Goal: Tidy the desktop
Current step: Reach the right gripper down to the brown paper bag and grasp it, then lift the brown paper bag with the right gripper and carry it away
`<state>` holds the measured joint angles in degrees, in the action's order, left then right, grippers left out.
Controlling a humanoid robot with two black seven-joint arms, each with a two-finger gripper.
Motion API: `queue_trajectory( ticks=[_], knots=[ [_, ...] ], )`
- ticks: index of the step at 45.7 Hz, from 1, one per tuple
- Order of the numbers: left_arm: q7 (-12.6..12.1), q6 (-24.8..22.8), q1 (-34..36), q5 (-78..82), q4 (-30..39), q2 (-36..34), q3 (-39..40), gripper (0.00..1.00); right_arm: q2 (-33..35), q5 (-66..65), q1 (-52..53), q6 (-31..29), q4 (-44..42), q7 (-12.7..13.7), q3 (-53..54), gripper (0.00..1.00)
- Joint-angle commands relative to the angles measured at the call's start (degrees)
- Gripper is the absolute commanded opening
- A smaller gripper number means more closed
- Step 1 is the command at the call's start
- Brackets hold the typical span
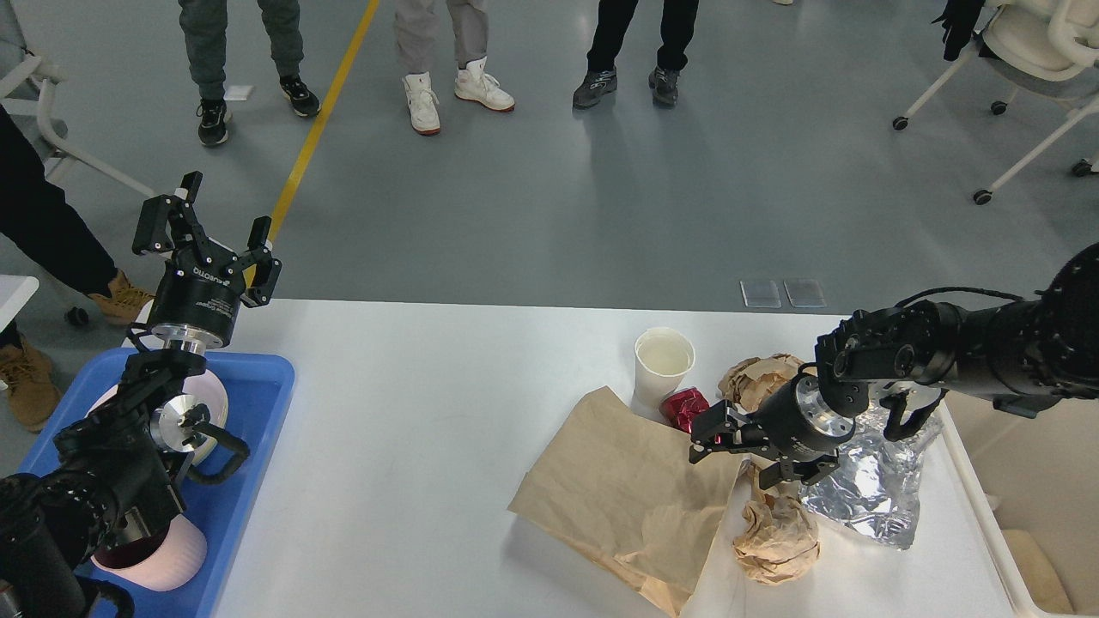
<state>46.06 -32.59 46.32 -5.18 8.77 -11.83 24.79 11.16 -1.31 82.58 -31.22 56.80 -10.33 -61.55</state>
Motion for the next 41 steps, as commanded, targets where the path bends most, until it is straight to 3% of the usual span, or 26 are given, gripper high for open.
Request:
queue_trajectory(
  ticks=[1, 9, 16, 22, 26, 30, 35, 41],
  knots=[
    [0.0, 0.0, 0.0, 0.0, 0.0, 0.0, 0.0, 0.96, 0.2, 0.0, -1.4, 0.1, -0.6, 0.3, 2.1, 1.00],
    [0.0, 0.0, 0.0, 0.0, 0.0, 0.0, 0.0, 0.96, 0.2, 0.0, -3.0, 0.5, -0.7, 0.5, 4.7, 0.99],
    [0.0, 0.0, 0.0, 0.0, 0.0, 0.0, 0.0, 0.96, 0.0, 0.0, -4.4, 2.6, -0.6, 2.5, 5.6, 0.77],
    [0.0, 0.0, 0.0, 0.0, 0.0, 0.0, 0.0, 0.96, -0.1, 0.0, -6.1, 8.4, -0.6, 3.1, 6.4, 0.73],
    [0.0, 0.0, 0.0, 0.0, 0.0, 0.0, 0.0, 0.96, -0.1, 0.1, -7.1, 11.5, -0.4, 3.1, 7.6, 0.55],
    [0.0, 0.0, 0.0, 0.0, 0.0, 0.0, 0.0, 0.96, -0.1, 0.0, -6.9, 11.3, 0.2, 3.1, 7.7, 0.23],
    [0.0, 0.1, 0.0, 0.0, 0.0, 0.0, 0.0, 0.96, 0.0, 0.0, -6.6, 11.2, 0.9, 3.1, 7.7, 0.01],
    [0.0, 0.1, 0.0, 0.0, 0.0, 0.0, 0.0, 0.96, 0.0, 0.0, -5.7, 9.7, 1.8, 3.2, 7.7, 0.00]
  ],
)
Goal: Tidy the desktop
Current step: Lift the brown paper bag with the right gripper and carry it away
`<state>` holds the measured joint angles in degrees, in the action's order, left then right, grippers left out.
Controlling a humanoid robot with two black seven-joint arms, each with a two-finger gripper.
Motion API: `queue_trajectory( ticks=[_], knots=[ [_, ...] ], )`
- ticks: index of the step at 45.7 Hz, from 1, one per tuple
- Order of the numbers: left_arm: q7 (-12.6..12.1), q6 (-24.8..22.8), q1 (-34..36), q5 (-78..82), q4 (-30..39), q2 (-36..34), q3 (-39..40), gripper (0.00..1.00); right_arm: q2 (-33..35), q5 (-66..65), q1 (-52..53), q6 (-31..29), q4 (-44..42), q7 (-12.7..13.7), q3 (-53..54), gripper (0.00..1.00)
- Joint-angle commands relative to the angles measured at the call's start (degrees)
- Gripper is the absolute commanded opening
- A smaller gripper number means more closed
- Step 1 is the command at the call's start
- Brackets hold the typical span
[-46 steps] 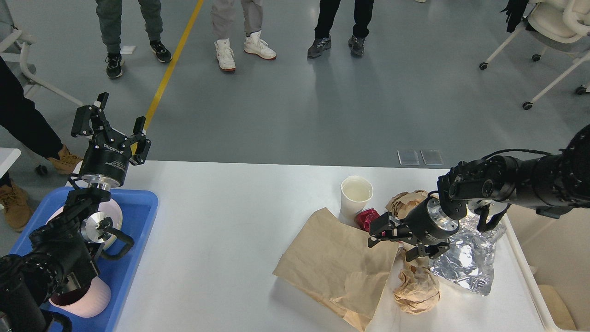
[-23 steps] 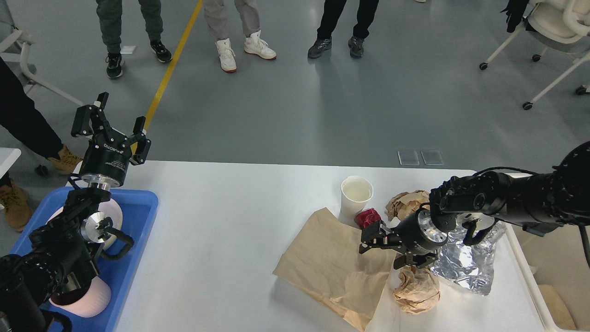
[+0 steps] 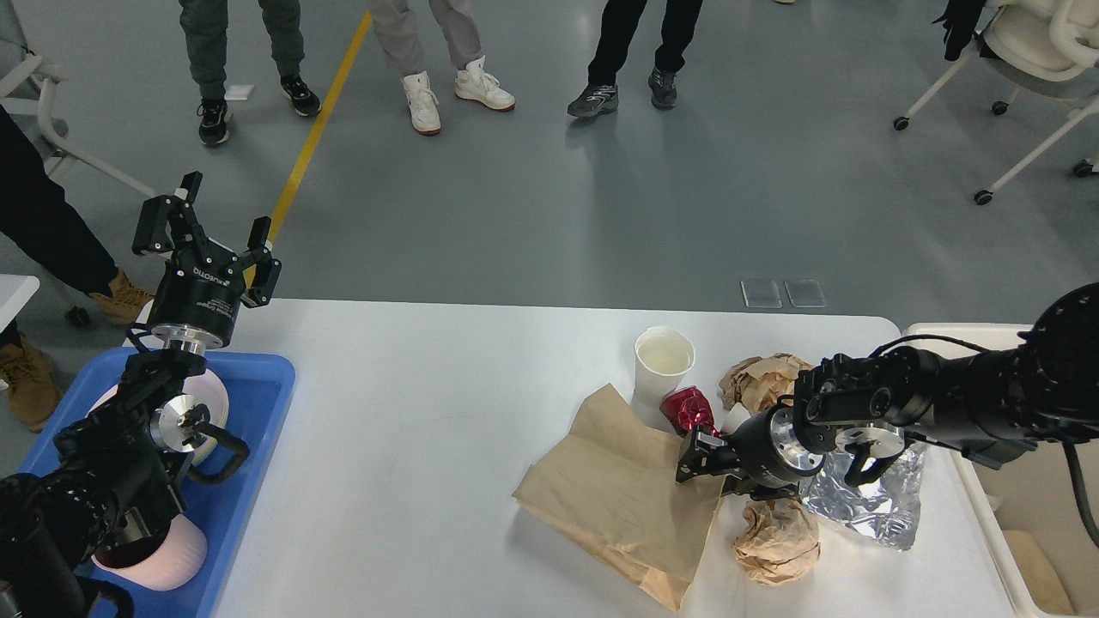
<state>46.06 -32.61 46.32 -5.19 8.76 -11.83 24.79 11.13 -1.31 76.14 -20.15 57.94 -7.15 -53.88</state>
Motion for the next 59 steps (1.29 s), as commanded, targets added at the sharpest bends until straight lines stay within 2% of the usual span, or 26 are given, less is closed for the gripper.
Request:
queue_trajectory(
  ticks=[1, 10, 18, 26, 40, 50, 59],
  knots=[
    [0.0, 0.0, 0.0, 0.0, -0.1, 0.1, 0.0, 0.96, 0.0, 0.0, 0.9, -1.7, 0.9, 0.0, 0.1, 0.00],
    [0.0, 0.1, 0.0, 0.0, 0.0, 0.1, 0.0, 0.96, 2.0, 0.0, 5.3, -2.2, 5.3, 0.0, 1.0, 0.00],
    [0.0, 0.0, 0.0, 0.0, 0.0, 0.0, 0.0, 0.96, 9.7, 0.0, 15.8, -2.3, 15.4, -0.1, 3.5, 0.00],
    [0.0, 0.0, 0.0, 0.0, -0.1, 0.1, 0.0, 0.96, 15.0, -0.1, 23.8, -3.6, 20.7, -0.1, 3.8, 0.00],
    [0.0, 0.0, 0.0, 0.0, 0.0, 0.1, 0.0, 0.96, 27.6, -0.2, 37.2, -13.9, 20.4, -0.1, 6.2, 0.00],
    [0.0, 0.0, 0.0, 0.0, 0.0, 0.1, 0.0, 0.96, 36.9, -1.0, 45.2, -15.7, 17.0, -0.1, 6.2, 0.00],
    [0.0, 0.0, 0.0, 0.0, -0.1, 0.0, 0.0, 0.96, 39.2, -1.2, 45.9, -15.4, 13.8, -0.1, 5.9, 0.00]
  ],
)
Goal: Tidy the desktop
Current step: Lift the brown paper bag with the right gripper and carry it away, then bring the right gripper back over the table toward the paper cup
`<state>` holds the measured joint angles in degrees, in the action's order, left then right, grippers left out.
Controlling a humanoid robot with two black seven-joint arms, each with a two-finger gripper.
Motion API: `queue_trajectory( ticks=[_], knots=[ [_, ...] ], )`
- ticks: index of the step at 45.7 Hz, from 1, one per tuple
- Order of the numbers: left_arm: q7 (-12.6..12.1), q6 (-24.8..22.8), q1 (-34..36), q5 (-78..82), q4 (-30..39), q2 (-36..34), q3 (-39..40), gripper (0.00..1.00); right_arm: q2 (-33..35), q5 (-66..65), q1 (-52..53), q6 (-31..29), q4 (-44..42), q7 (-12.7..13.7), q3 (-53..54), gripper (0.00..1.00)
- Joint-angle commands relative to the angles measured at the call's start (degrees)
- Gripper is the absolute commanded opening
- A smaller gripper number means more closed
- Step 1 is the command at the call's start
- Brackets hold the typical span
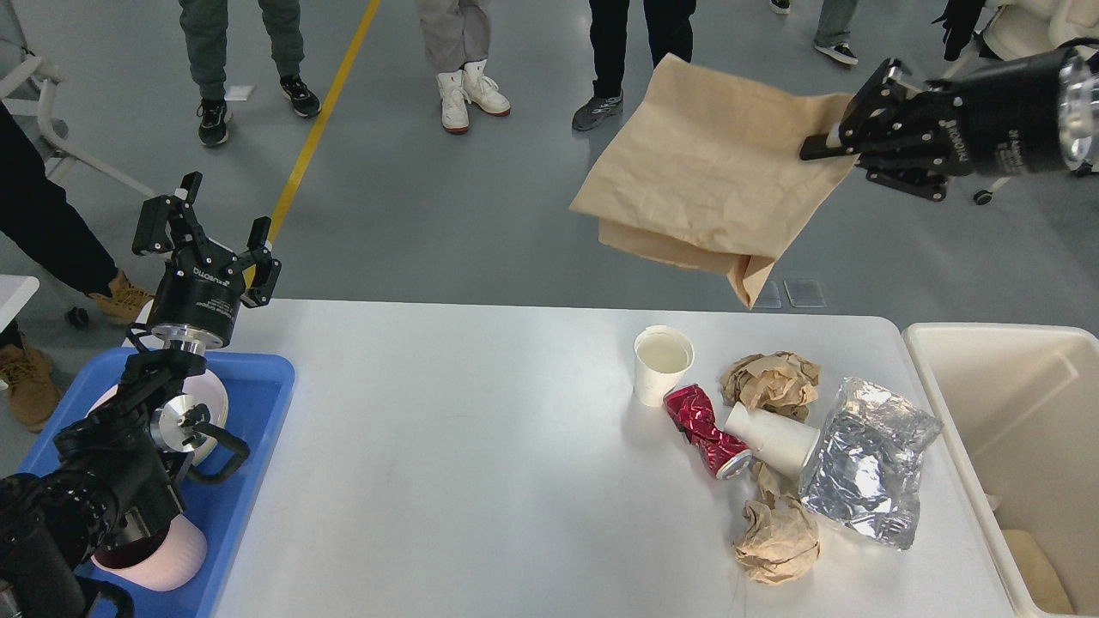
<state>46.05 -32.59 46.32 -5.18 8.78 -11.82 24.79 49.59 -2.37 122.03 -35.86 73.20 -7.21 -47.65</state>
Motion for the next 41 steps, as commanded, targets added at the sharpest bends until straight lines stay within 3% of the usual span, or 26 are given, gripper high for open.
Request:
queue_trajectory(
  ticks=[1, 10, 25, 41],
  knots=[
    [0.0, 0.0, 0.0, 0.0, 0.0, 0.0, 0.0, 0.96, 0.8, -0.3, -0.4, 0.6, -2.0, 0.0, -0.5, 0.00],
    [0.0, 0.0, 0.0, 0.0, 0.0, 0.0, 0.0, 0.96, 0.7, -0.1, -10.2, 6.7, -13.3, 0.1, -1.0, 0.00],
    [0.0, 0.0, 0.0, 0.0, 0.0, 0.0, 0.0, 0.96, 1.1, 0.7, -39.9, 30.5, -31.3, 0.0, 1.1, 0.00],
    [0.0, 0.0, 0.0, 0.0, -0.1, 0.0, 0.0, 0.96, 0.1, 0.7, -62.7, 37.4, -39.3, 0.0, 3.3, 0.00]
  ],
)
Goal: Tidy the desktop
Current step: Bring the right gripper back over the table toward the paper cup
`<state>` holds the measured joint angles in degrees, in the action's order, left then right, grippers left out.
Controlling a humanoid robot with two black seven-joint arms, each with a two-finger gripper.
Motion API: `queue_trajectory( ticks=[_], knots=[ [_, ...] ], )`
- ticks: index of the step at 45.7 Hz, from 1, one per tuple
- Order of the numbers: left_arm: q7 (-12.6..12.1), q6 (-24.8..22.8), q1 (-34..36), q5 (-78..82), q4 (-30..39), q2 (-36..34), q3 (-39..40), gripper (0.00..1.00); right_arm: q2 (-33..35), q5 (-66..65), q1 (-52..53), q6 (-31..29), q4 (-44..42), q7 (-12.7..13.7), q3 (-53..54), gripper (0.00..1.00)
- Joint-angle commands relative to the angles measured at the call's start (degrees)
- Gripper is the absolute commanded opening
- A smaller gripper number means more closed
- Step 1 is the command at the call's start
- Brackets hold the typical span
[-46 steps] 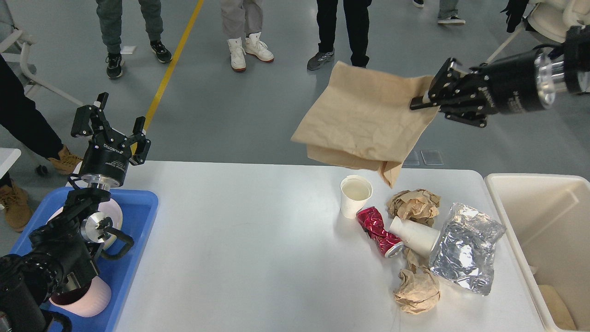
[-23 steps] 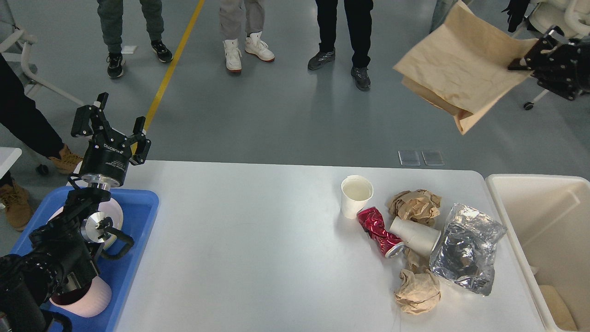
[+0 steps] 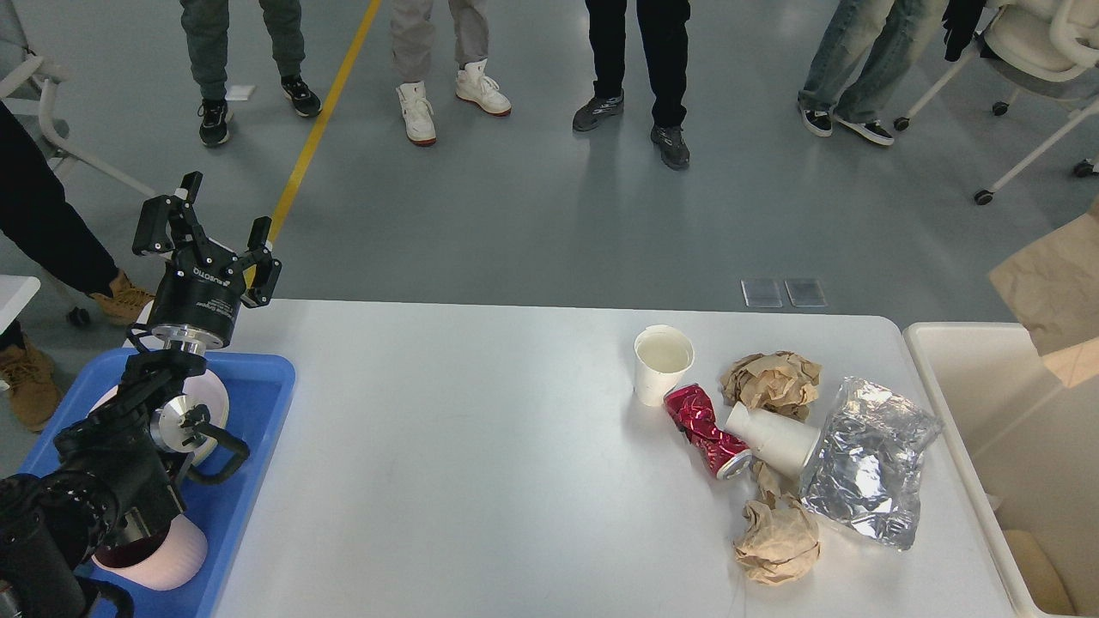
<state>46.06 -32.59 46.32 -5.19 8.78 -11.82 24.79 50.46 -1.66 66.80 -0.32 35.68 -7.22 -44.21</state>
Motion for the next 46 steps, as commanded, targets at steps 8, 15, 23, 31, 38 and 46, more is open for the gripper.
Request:
queue_trajectory(
  ticks=[8, 15, 23, 31, 38, 46],
  knots=[
    [0.0, 0.0, 0.0, 0.0, 0.0, 0.0, 0.0, 0.96, -4.9, 0.0, -15.0, 2.2, -5.1, 0.0, -0.1, 0.04],
    [0.0, 0.0, 0.0, 0.0, 0.0, 0.0, 0.0, 0.96, -6.4, 0.1, -16.4, 2.8, -6.9, 0.0, 0.4, 1.00],
    [0.0, 0.0, 0.0, 0.0, -0.1, 0.0, 0.0, 0.96, -6.7, 0.1, -16.5, 2.1, -6.3, 0.0, 0.4, 1.00],
    [0.0, 0.0, 0.0, 0.0, 0.0, 0.0, 0.0, 0.96, -8.0, 0.4, -15.9, 0.5, -5.5, -0.2, 0.1, 1.00],
    [0.0, 0.0, 0.0, 0.0, 0.0, 0.0, 0.0, 0.96, -11.2, 0.5, -11.1, -3.5, -5.0, -0.2, -0.9, 1.00],
    [0.0, 0.0, 0.0, 0.0, 0.0, 0.0, 0.0, 0.96, -17.2, 0.5, 0.5, -8.5, -5.0, 0.0, -7.7, 1.00]
  ],
)
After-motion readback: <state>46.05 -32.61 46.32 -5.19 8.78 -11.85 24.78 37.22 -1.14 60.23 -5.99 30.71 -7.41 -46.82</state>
